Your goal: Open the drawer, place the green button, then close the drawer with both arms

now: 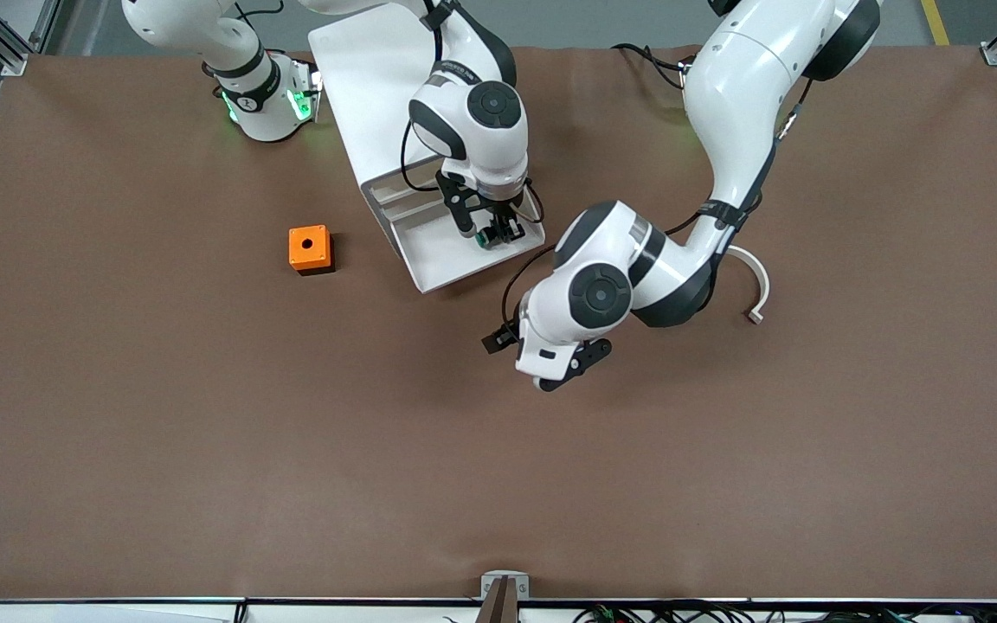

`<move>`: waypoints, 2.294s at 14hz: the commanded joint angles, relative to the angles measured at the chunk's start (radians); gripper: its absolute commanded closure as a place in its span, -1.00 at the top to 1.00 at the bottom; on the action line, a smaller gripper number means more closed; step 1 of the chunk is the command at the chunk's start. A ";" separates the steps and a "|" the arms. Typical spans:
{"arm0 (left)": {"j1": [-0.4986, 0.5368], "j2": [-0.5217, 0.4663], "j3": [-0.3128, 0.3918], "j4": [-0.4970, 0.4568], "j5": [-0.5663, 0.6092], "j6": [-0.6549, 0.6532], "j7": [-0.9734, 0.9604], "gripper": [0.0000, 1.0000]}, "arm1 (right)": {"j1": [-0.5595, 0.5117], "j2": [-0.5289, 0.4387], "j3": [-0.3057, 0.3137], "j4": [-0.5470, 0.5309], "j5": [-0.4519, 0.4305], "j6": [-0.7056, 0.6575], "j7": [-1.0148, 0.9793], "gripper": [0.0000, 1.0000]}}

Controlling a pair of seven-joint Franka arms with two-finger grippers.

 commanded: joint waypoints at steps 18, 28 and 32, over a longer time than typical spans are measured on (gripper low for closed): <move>-0.089 0.027 0.017 -0.049 0.267 0.093 -0.164 1.00 | -0.480 -0.066 -0.018 0.401 0.011 -0.600 -1.452 1.00; -0.165 0.030 0.009 -0.101 0.288 0.091 -0.150 1.00 | -0.855 -0.204 -0.021 0.407 -0.024 -0.778 -1.996 1.00; -0.190 0.029 0.008 -0.142 0.287 0.091 -0.147 1.00 | -0.922 -0.216 -0.021 0.416 -0.072 -0.781 -2.117 1.00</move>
